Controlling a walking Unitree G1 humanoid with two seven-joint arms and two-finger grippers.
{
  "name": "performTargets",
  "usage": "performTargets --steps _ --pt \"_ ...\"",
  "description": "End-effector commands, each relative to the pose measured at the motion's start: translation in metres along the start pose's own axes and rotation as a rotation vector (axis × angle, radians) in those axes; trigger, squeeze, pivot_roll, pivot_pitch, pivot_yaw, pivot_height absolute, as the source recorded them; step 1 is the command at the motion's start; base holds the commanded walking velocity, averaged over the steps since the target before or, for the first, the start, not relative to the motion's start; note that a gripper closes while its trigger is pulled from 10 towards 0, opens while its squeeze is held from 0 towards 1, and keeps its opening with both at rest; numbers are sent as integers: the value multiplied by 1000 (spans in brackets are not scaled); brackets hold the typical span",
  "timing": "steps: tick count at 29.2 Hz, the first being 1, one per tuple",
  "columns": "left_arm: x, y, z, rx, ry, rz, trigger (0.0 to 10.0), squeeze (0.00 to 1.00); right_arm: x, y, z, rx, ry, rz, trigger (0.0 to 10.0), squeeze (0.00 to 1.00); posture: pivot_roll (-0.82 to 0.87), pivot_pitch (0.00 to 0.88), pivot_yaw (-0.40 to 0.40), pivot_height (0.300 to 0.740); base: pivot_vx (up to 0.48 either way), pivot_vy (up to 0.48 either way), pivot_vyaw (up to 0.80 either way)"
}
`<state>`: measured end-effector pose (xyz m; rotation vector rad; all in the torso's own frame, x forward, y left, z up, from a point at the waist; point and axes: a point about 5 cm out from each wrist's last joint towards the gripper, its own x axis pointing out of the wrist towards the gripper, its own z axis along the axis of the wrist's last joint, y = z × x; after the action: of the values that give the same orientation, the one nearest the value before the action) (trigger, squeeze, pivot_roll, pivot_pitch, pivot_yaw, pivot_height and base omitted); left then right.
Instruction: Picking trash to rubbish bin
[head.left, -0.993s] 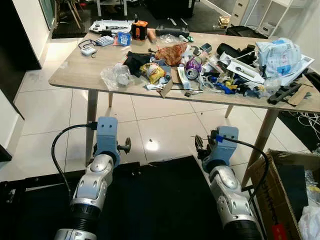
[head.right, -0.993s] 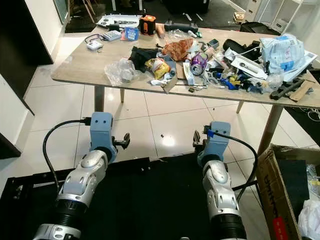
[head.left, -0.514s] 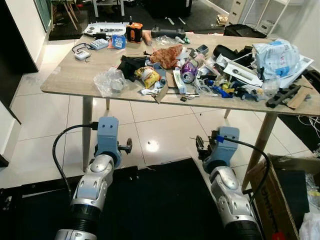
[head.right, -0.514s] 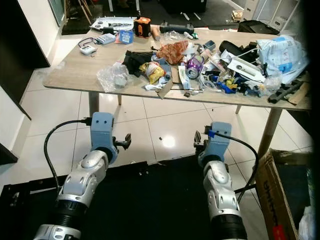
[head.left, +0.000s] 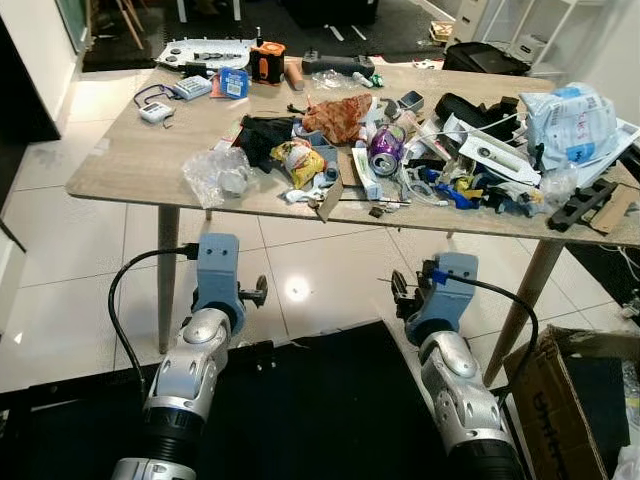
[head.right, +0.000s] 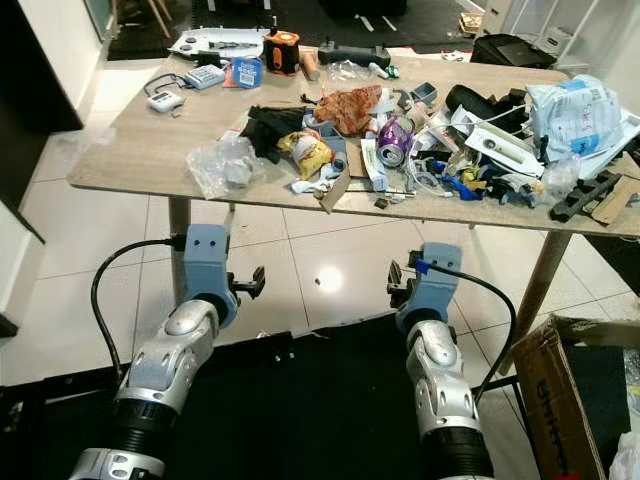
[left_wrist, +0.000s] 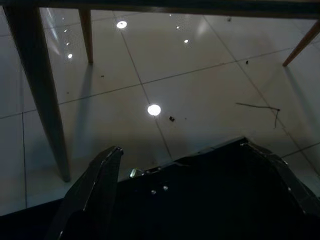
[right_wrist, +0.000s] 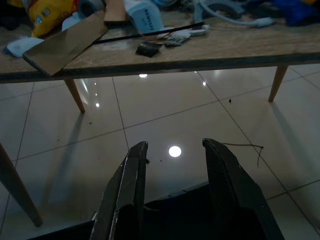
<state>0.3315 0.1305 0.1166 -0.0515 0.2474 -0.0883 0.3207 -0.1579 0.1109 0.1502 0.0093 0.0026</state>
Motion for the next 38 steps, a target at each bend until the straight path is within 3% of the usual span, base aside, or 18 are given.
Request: performTargets --steps 1,26,38 --pt "-2 0 -6 -9 23 -2 10000 0 -3 -2 -6 0 21 -8 10000 0 20 121 -27 740 307 0 0" --pt "-1 -1 -5 2 26 -4 10000 0 -5 -1 -9 4 26 -11 10000 0 22 121 -17 740 277 0 0" --pt "-1 -1 -5 -7 21 -2 10000 0 -4 1 -9 1 32 0 10000 0 22 121 -17 740 20 0 0"
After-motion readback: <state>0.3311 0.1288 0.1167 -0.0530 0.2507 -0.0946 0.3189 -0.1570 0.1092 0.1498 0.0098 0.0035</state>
